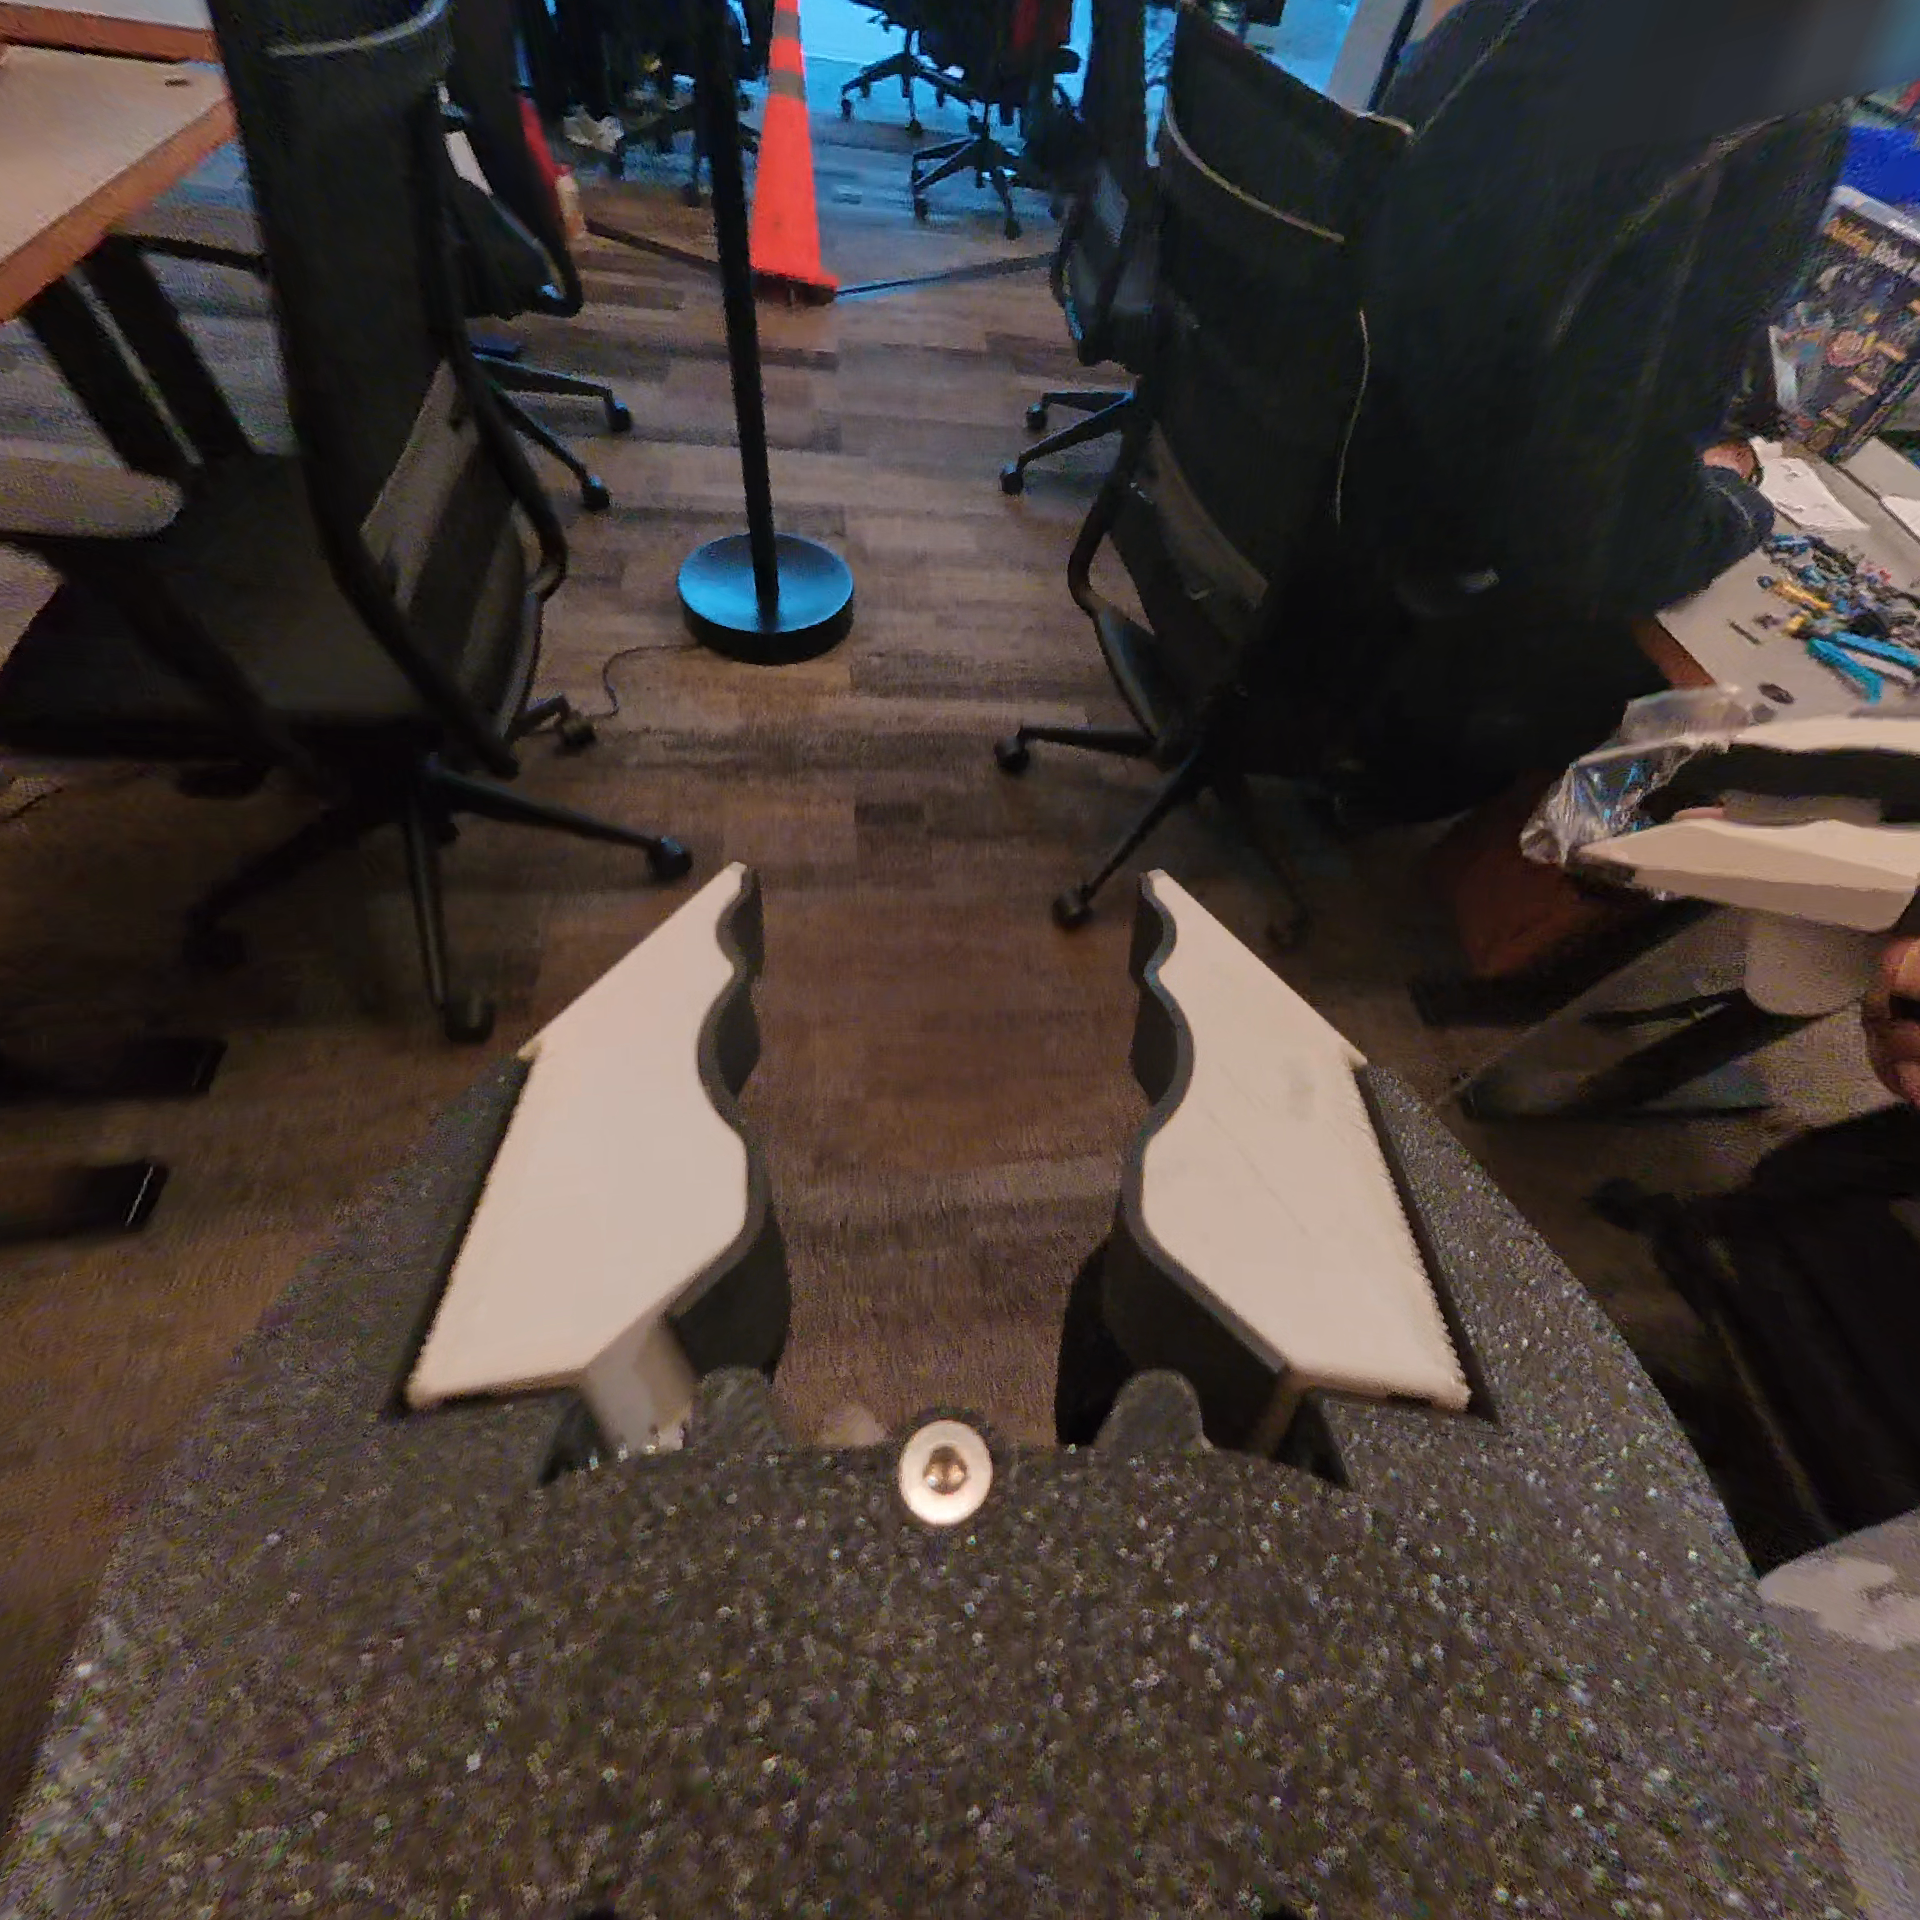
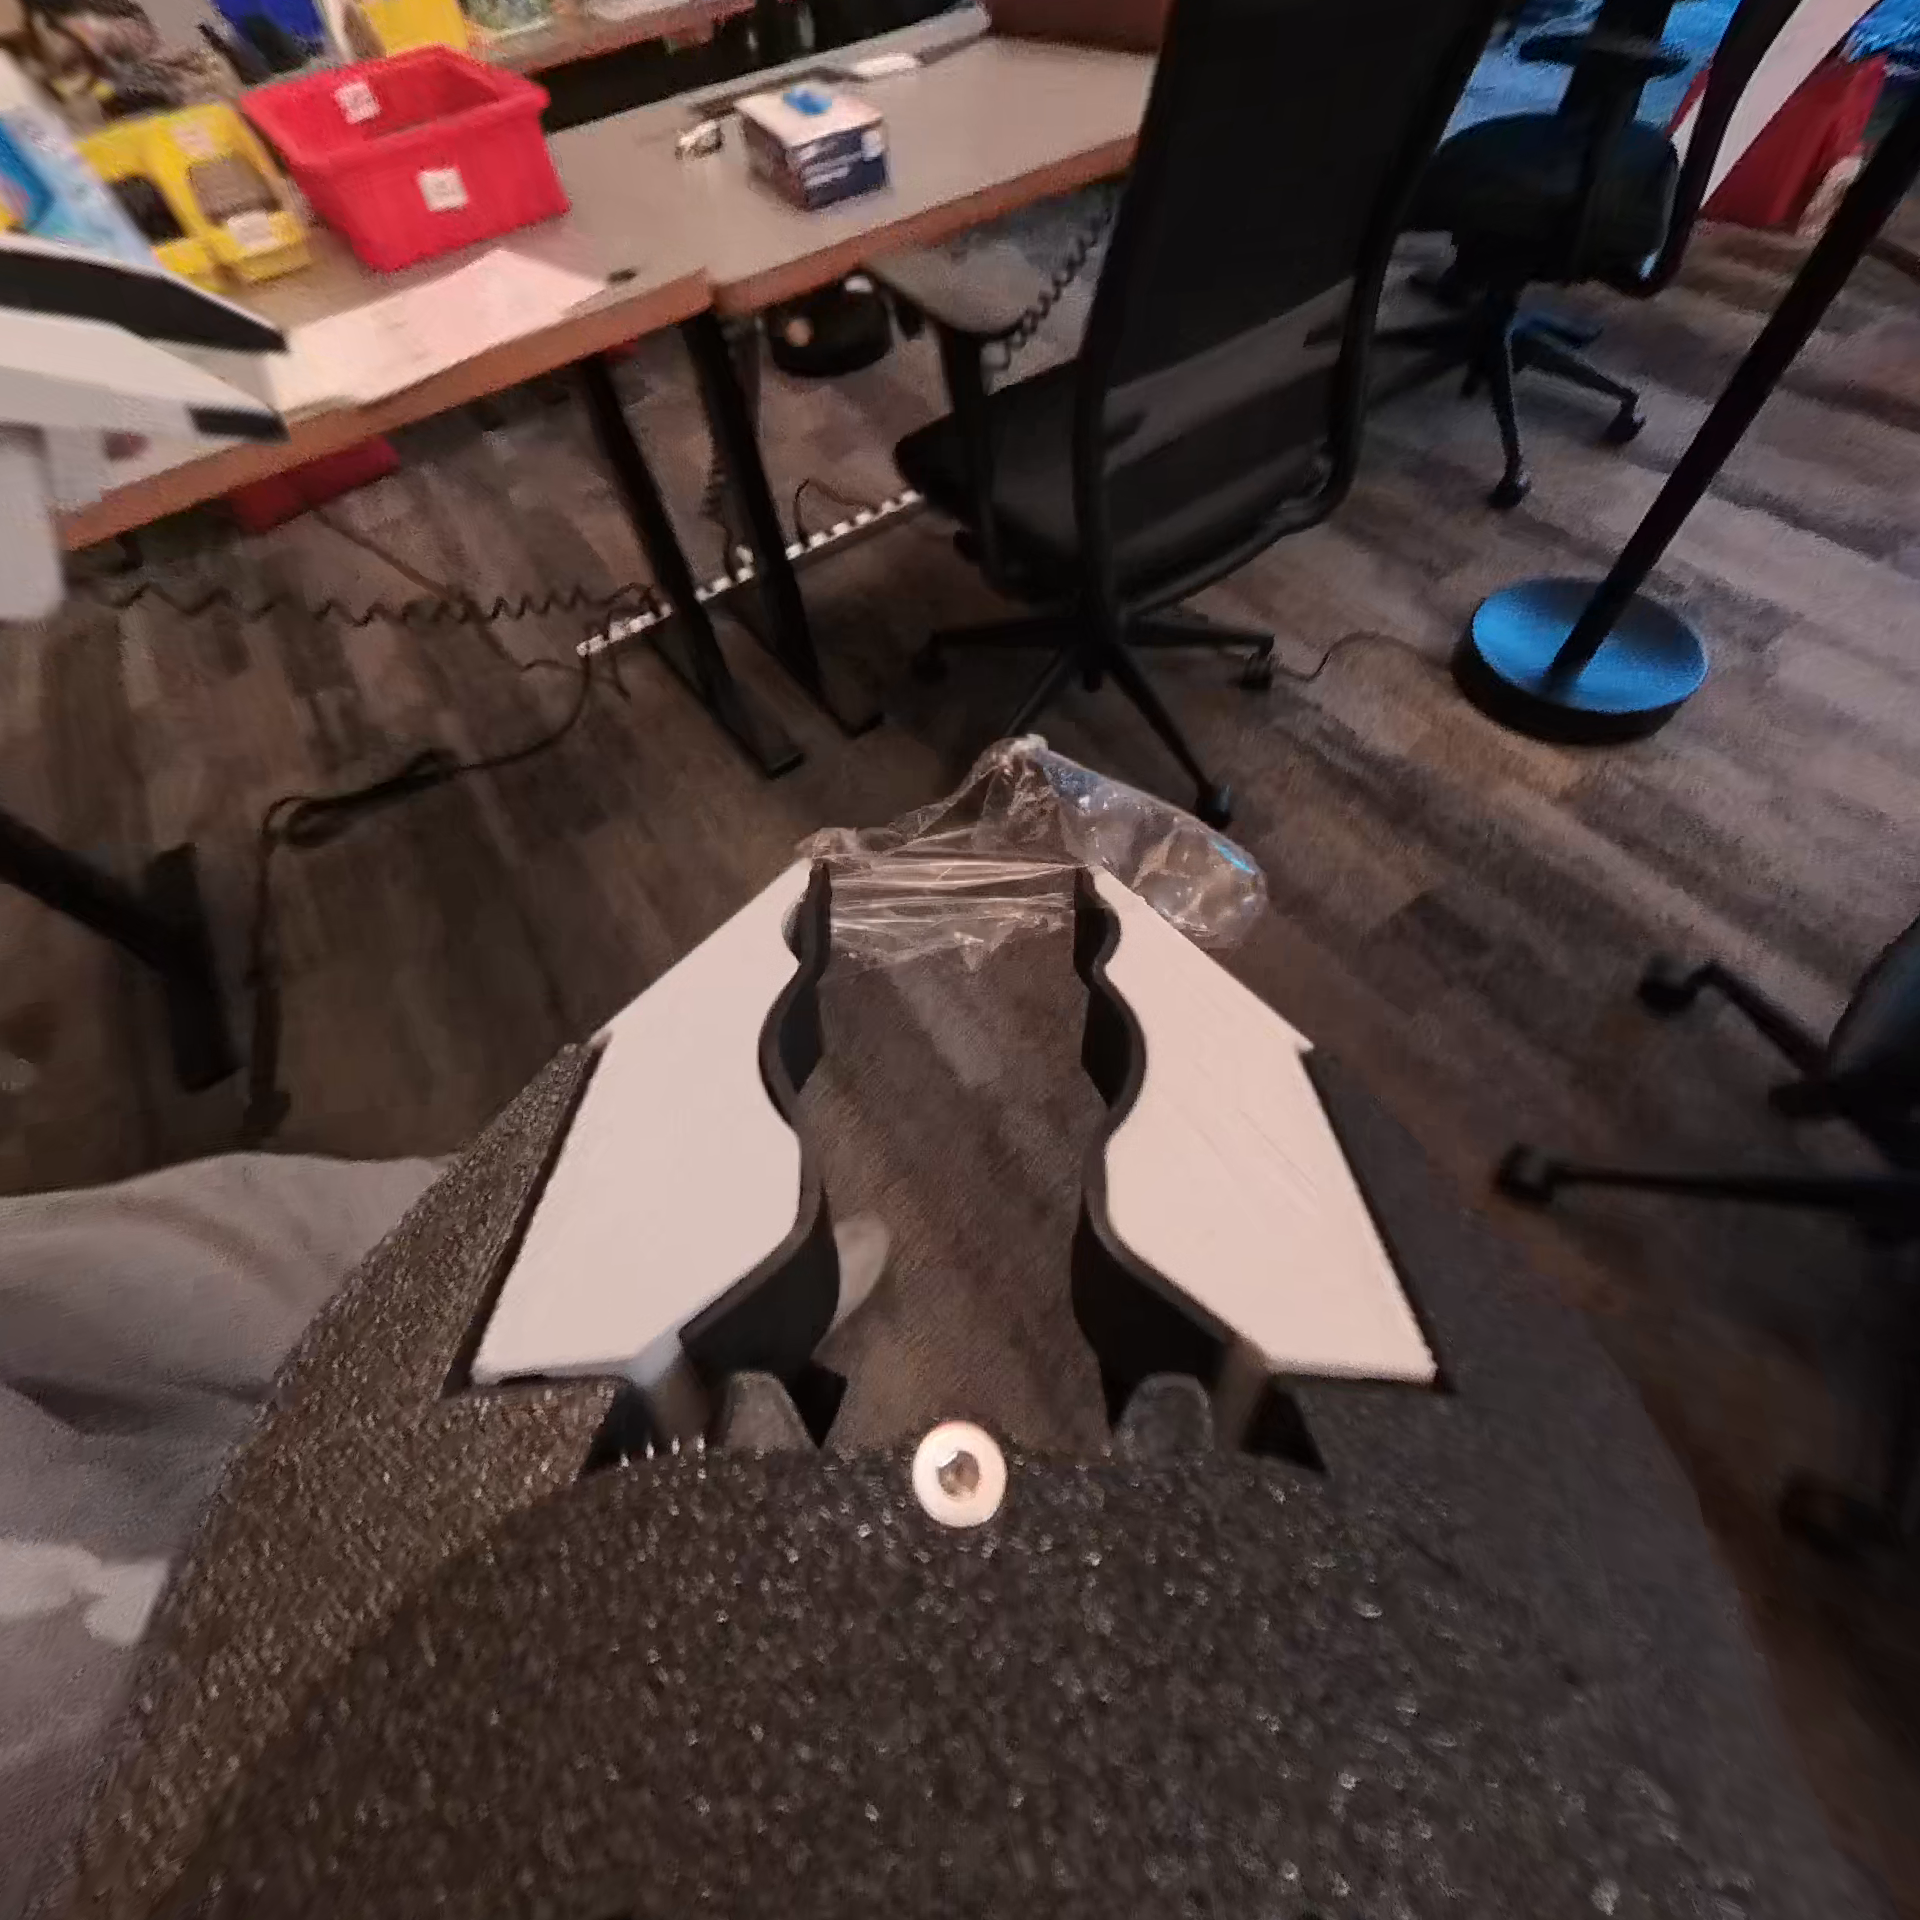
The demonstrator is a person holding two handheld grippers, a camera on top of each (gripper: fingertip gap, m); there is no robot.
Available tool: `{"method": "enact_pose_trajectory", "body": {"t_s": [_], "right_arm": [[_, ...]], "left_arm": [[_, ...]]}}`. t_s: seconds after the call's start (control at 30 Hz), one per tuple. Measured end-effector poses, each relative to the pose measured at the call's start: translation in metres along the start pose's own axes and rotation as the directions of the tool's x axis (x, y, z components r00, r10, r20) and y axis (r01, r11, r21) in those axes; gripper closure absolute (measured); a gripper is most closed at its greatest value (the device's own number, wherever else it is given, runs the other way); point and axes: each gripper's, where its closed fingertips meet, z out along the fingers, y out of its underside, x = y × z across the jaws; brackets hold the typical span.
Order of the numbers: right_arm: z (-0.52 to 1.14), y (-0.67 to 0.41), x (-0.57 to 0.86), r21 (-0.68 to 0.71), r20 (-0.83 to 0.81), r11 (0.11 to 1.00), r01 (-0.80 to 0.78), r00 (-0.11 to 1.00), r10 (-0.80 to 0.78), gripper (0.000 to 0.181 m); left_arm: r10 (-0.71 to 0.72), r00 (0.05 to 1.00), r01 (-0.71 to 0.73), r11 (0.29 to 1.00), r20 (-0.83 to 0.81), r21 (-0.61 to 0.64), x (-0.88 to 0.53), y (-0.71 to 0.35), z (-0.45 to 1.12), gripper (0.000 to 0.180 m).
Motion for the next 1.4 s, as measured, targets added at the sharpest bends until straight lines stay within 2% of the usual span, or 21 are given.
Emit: {"method": "enact_pose_trajectory", "body": {"t_s": [0.17, 0.23, 0.43, 0.53, 0.63, 0.7, 0.73, 0.8, 0.87, 1.0, 1.07, 1.17, 1.2, 1.23, 1.3, 1.4], "right_arm": [[0.150, -0.091, 0.147, 0.080, -0.038, 0.996, -0.047, 0.998, 0.051, 0.132], [0.198, -0.144, 0.212, 0.140, -0.113, 0.990, -0.031, 0.993, 0.047, 0.132], [0.310, -0.275, 0.379, 0.147, -0.130, 0.987, -0.066, 0.988, 0.085, 0.130], [0.358, -0.323, 0.480, 0.210, -0.146, 0.971, -0.112, 0.979, 0.144, 0.130], [0.403, -0.373, 0.581, 0.305, -0.159, 0.951, -0.048, 0.982, 0.100, 0.131], [0.439, -0.399, 0.648, 0.323, -0.148, 0.946, 0.027, 0.989, 0.022, 0.132], [0.454, -0.411, 0.682, 0.336, -0.142, 0.941, 0.045, 0.990, 0.004, 0.138], [0.480, -0.445, 0.753, 0.368, -0.121, 0.929, 0.034, 0.993, 0.011, 0.179], [0.503, -0.477, 0.817, 0.350, -0.125, 0.935, 0.060, 0.992, -0.017, 0.181], [0.540, -0.538, 0.921, 0.314, -0.118, 0.942, 0.119, 0.989, -0.085, 0.181], [0.561, -0.560, 0.970, 0.315, -0.108, 0.936, 0.158, 0.986, -0.130, 0.181], [0.598, -0.577, 1.043, 0.315, -0.085, 0.927, 0.201, 0.979, -0.183, 0.181], [0.613, -0.579, 1.073, 0.300, -0.096, 0.929, 0.218, 0.976, -0.197, 0.181], [0.627, -0.581, 1.101, 0.290, -0.110, 0.929, 0.231, 0.972, -0.207, 0.181], [0.658, -0.591, 1.161, 0.272, -0.128, 0.933, 0.234, 0.970, -0.206, 0.181], [0.701, -0.619, 1.257, 0.232, -0.162, 0.950, 0.209, 0.971, -0.174, 0.181]], "left_arm": [[0.065, 0.987, -0.068, 0.998, -0.145, -0.014, -0.063, -0.062, 0.218, 0.112], [0.088, 0.969, -0.095, 0.995, -0.232, -0.021, -0.078, -0.101, 0.307, 0.113], [0.167, 0.846, -0.198, 0.980, -0.506, -0.008, -0.068, -0.263, 0.543, 0.113], [0.202, 0.783, -0.232, 0.972, -0.589, 0.025, -0.057, -0.330, 0.655, 0.115], [0.112, 0.692, -0.163, 0.987, -0.713, -0.003, -0.040, -0.386, 0.766, 0.124], [-0.052, 0.564, -0.064, 0.992, -0.824, -0.106, -0.023, -0.427, 0.833, 0.126], [-0.108, 0.512, -0.003, 0.992, -0.852, -0.128, -0.019, -0.455, 0.866, 0.130], [-0.141, 0.472, 0.059, 0.990, -0.870, -0.129, -0.015, -0.509, 0.934, 0.136], [-0.130, 0.440, 0.044, 0.991, -0.889, -0.123, -0.008, -0.557, 0.994, 0.136], [-0.235, 0.280, 0.014, 0.970, -0.931, -0.241, 0.019, -0.632, 1.095, 0.137], [-0.330, 0.159, 0.039, 0.944, -0.930, -0.329, 0.033, -0.661, 1.151, 0.138], [-0.534, -0.138, 0.033, 0.839, -0.834, -0.543, 0.047, -0.698, 1.234, 0.135], [-0.569, -0.212, 0.008, 0.812, -0.795, -0.584, 0.050, -0.707, 1.264, 0.141], [-0.585, -0.237, -0.031, 0.803, -0.776, -0.595, 0.054, -0.712, 1.295, 0.153], [-0.569, -0.213, -0.067, 0.820, -0.794, -0.569, 0.060, -0.725, 1.364, 0.179], [-0.559, -0.213, -0.092, 0.828, -0.801, -0.553, 0.060, -0.771, 1.466, 0.180]]}}
